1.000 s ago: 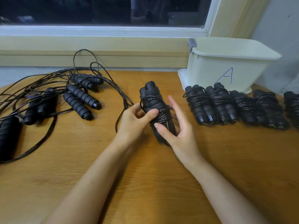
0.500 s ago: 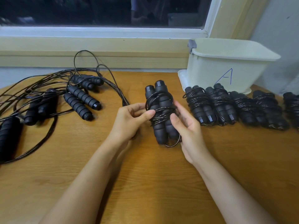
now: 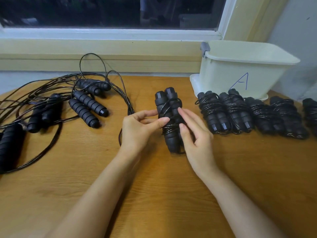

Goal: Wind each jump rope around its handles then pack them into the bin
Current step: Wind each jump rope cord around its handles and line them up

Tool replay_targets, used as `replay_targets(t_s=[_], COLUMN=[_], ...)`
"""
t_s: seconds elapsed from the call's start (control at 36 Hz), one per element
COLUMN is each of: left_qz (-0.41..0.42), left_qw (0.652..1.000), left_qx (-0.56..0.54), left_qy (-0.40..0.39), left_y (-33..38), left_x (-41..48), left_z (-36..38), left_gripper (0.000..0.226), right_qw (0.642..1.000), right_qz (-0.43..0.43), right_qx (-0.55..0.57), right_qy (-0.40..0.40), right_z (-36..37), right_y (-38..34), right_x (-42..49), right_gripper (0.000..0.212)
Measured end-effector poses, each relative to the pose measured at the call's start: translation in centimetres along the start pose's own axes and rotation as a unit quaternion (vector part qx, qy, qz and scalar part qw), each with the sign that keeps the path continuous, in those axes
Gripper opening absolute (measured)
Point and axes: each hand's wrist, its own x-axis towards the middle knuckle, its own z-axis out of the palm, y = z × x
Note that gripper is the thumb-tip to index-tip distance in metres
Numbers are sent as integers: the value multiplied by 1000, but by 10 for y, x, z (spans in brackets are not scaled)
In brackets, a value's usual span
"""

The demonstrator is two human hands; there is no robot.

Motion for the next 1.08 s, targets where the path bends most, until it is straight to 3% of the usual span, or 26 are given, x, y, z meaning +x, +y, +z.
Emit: replay_targets(t_s=[0.14, 0.22, 0.33, 0.47, 0.67, 0.72, 0.83, 0.97, 1.03, 1.08], left_qz=[20, 41, 61, 90, 79, 74, 49, -3, -19, -25], left_qw=[999, 998, 996, 991, 995, 997, 998, 997, 995, 992], left_qx=[21, 39, 62, 84, 58, 33, -39, -48, -31, -27], left_qy=[17, 8, -17, -55, -28, -19, -20, -56, -90, -124], left_y=[-2, -3, -4, -6, -11, -12, -14, -11, -8, -6], left_x=[-2, -4, -6, -6, 2, 4, 5, 6, 5, 4], left_z=[0, 2, 4, 5, 0, -1, 0, -1, -2, -3], left_gripper=[40, 39, 45, 56, 29, 29, 53, 77, 75, 57], right_qw=[989, 969, 956, 973, 1000, 997, 989, 974, 968, 964], right_qz=[-15, -33, -36, -28, 27, 44, 53, 85, 92, 98], right_qx=[-135, -241, -291, -230, -3, 55, 127, 201, 219, 229], right_qy=[-54, -41, -14, 0, -14, -32, -52, -68, -82, -95], right_z=[6, 9, 8, 0, 3, 3, 4, 3, 1, 0], right_y=[-6, -7, -4, 0, -1, -4, -9, -14, -15, -16], right_x=[-5, -5, -3, -2, -3, -3, -4, -5, -5, -4], right_gripper=[79, 100, 102, 86, 94, 87, 73, 66, 66, 65])
